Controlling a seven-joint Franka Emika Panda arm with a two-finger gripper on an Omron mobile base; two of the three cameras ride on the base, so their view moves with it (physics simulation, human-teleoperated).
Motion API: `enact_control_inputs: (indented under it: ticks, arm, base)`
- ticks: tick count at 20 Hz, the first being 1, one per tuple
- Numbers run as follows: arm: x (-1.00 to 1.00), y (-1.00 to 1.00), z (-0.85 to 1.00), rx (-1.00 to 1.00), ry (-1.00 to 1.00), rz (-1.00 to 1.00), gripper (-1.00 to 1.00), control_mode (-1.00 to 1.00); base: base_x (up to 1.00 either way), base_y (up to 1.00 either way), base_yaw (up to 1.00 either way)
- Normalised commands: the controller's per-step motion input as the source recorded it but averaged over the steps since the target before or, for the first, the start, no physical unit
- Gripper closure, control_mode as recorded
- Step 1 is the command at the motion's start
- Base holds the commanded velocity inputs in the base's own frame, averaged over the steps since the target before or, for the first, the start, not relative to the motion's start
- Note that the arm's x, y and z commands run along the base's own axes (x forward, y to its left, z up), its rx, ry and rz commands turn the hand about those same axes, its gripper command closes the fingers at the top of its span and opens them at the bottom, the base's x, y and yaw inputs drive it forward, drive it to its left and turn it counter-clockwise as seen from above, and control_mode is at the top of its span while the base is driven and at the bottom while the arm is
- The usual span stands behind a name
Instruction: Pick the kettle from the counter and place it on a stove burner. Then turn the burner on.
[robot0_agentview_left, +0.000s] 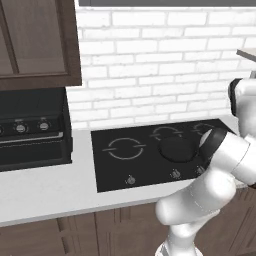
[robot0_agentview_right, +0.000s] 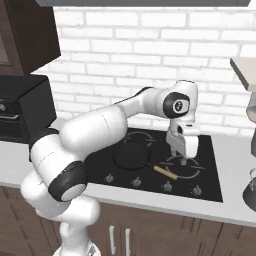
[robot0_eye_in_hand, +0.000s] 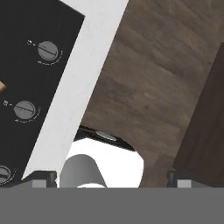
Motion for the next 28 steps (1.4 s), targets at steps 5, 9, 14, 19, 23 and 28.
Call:
enact_control_inputs:
  ticks: [5,9,14,19,23,28]
  arm:
    - [0.43,-0.33,0.00,0.00,0.01,-0.02,-1.00,-1.00]
    - [0.28,-0.17,-0.07,0.00,0.01,0.00,-1.00,-1.00]
    - [0.25,-0.18,-0.14,0.00,0.00,0.00,-1.00,-1.00]
    - [0.07,-0.25,-0.40,0.00,0.00,-0.01,-1.00,-1.00]
    - [0.00,-0.24,-0.43,0.00,0.00,-0.01,-1.00,-1.00]
    - [0.00,-0.20,-0.30,0.00,-0.02,-0.01,-1.00,-1.00]
  base:
    - [0.00,0.00,0.00]
    - [0.00,0.00,0.00]
    - [0.00,0.00,0.00]
    - [0.00,0.00,0.00]
    - [0.00,0.00,0.00]
    - [0.00,0.00,0.00]
